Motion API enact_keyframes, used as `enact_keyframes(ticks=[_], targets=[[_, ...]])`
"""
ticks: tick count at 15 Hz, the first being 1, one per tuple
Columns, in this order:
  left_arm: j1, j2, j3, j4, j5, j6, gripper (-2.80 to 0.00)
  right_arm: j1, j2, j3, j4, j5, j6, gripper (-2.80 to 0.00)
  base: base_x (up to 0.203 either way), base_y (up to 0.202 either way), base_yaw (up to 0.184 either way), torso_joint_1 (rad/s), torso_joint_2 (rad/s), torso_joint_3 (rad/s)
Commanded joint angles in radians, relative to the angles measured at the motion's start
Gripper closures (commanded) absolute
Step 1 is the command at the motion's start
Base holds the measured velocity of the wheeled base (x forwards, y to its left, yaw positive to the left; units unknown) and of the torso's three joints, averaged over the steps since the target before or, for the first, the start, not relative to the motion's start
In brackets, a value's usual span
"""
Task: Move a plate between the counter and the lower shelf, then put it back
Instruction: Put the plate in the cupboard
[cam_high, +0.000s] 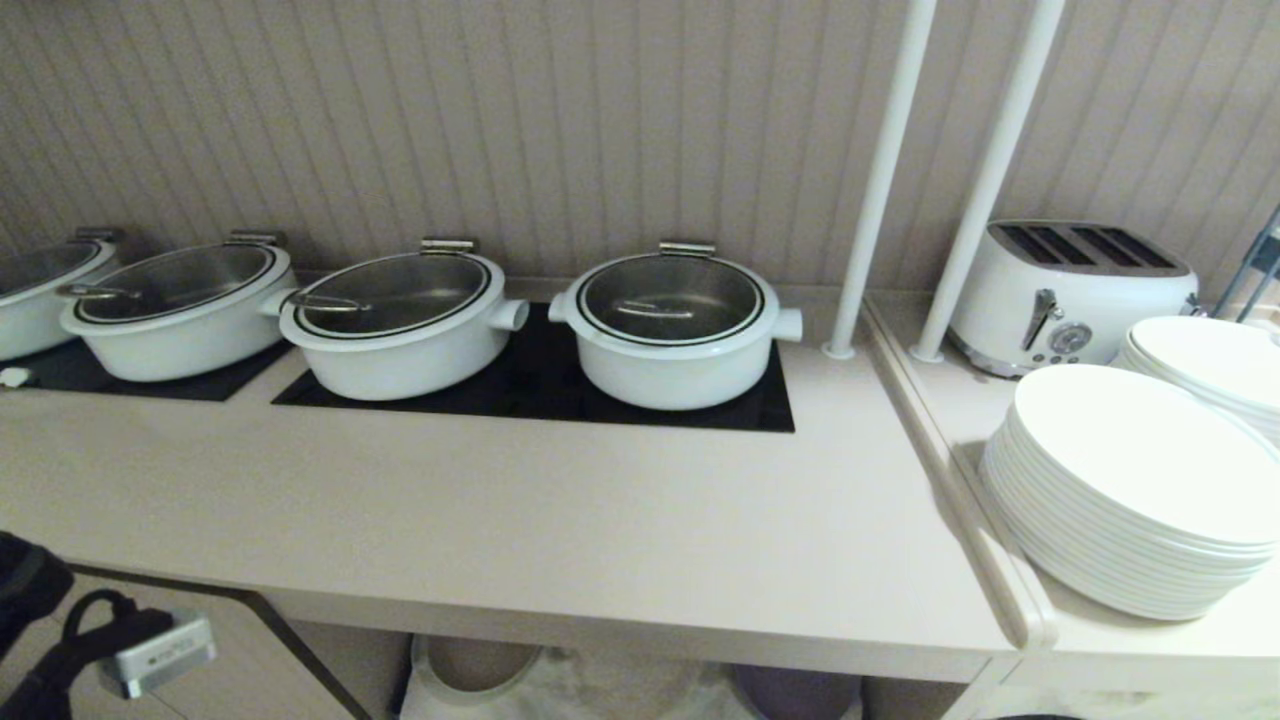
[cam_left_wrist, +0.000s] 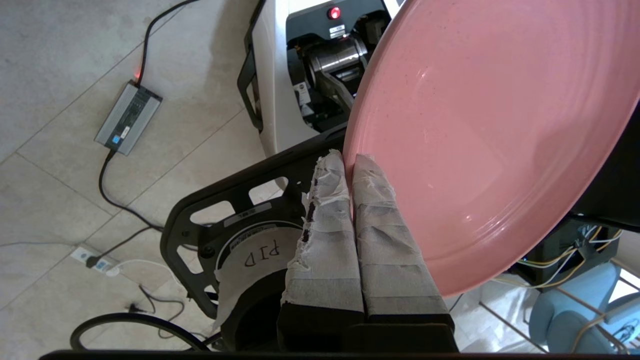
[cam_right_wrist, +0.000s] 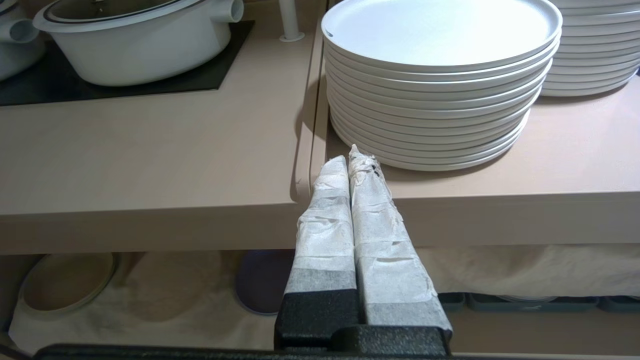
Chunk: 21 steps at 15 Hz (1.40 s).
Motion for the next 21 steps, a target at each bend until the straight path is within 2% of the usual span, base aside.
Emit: enact_keyframes(ticks=[1,21], targets=[[0.001,-0.011,0.005,0.004,-0.003,0.002,0.0,0.0,0.0,0.0,0.0,0.0,0.001,0.0,0.0,0.0,0.0,0.0,0.0,0.0],[0.002,-0.023,0.014,0.002,-0.01,-0.007,0.0,0.0,0.0,0.0,0.0,0.0,0.001,0.0,0.0,0.0,0.0,-0.013,0.02,0.014]])
